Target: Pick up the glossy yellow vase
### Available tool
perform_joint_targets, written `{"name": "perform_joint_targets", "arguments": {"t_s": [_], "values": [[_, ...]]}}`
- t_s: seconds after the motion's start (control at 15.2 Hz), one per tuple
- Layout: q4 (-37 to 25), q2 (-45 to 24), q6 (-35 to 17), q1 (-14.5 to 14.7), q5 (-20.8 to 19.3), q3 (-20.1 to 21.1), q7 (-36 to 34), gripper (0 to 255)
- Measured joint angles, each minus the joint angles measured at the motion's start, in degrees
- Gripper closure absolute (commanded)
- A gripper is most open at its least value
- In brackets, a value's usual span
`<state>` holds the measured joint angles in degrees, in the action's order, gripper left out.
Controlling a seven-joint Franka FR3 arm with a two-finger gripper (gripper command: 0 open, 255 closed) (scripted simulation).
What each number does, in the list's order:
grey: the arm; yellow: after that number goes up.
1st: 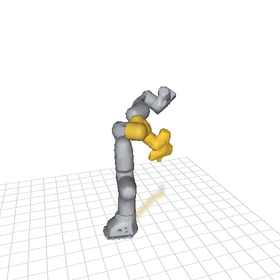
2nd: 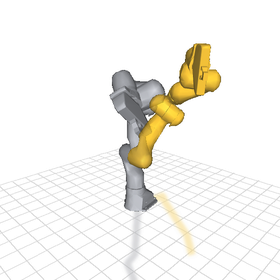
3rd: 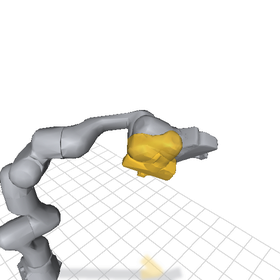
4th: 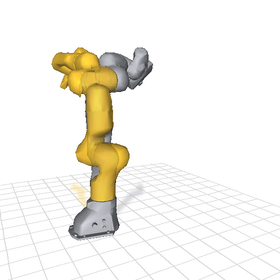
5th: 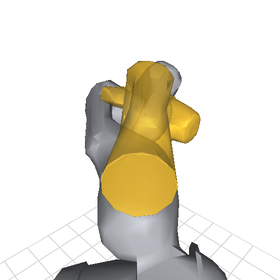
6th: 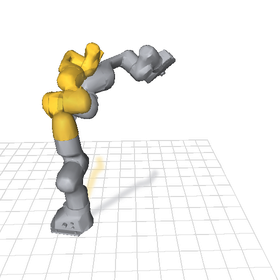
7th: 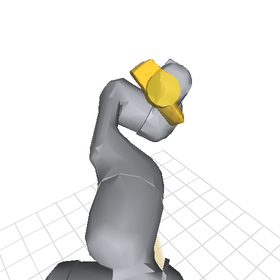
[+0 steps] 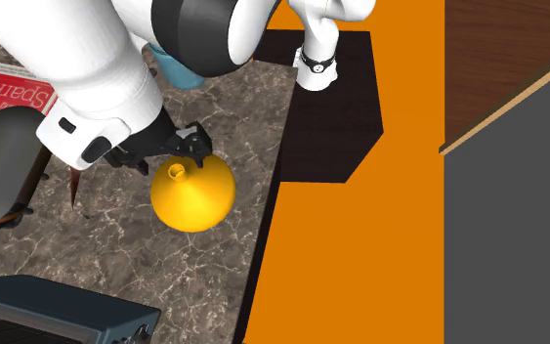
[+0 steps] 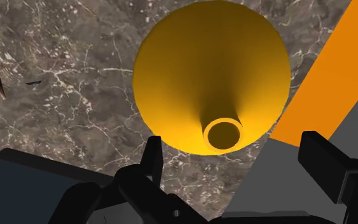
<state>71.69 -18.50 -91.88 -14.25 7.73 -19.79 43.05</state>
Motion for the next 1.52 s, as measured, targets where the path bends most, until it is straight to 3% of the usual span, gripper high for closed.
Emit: {"name": "perform_joint_targets", "arguments": {"t_s": [0.33,0.4,1.06,1.52], "values": [[5.0,0.9,-4.1,0.5,-0.3,0.1,0.0,0],[5.4,0.9,-4.5,0.5,-0.3,0.1,0.1,255],[5.7,1.0,-4.8,0.6,-0.3,0.1,0.1,255],[-0.9,-0.5,0.4,-0.2,0.2,0.0,0.0,255]]}}
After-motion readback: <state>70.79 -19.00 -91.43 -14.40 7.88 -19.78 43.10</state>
